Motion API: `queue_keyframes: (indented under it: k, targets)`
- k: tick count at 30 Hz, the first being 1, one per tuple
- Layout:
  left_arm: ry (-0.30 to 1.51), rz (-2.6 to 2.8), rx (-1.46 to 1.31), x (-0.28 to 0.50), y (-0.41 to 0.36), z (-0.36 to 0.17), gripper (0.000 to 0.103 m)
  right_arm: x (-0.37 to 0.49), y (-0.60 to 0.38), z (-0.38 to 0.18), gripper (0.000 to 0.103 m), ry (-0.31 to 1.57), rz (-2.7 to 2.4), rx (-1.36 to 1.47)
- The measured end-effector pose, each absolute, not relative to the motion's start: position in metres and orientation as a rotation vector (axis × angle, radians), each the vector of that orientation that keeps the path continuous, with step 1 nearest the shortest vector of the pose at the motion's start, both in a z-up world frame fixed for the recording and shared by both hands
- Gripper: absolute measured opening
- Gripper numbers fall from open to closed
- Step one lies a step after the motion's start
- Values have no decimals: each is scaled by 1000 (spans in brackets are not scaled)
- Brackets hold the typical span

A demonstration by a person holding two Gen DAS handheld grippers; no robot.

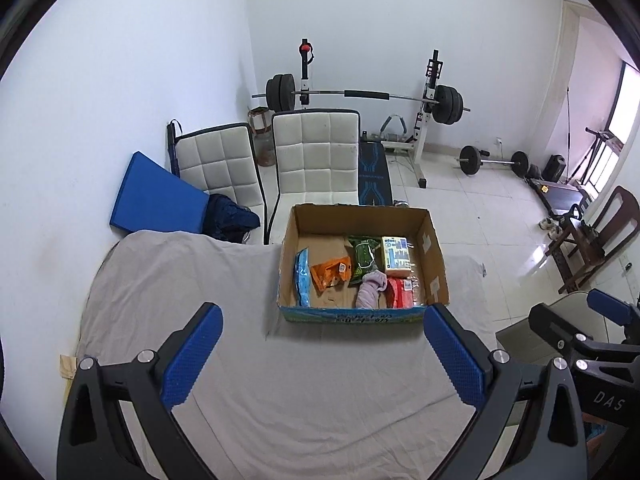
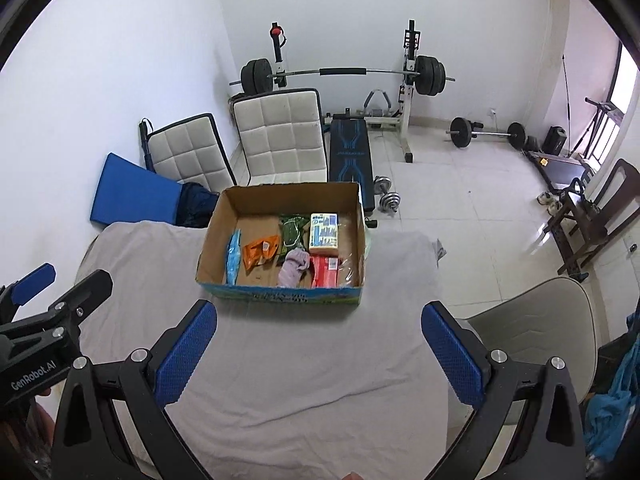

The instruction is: Organize soft objects

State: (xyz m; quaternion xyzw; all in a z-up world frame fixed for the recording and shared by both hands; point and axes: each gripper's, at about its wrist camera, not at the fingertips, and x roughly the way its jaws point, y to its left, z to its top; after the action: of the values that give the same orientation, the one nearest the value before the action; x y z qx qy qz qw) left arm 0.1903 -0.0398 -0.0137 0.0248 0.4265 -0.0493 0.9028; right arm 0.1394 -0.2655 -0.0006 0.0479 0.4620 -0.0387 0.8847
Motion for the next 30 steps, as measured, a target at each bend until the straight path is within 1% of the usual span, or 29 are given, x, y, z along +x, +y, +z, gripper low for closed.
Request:
queue_keyframes:
  k: [7,30]
  targets:
    - [883,-88,50,204,-37,-15,103,150,-268,0,103,944,-106,81]
    - [871,-86,53,208,-42,-15,103,156,-272,-3,103,936,-118,67]
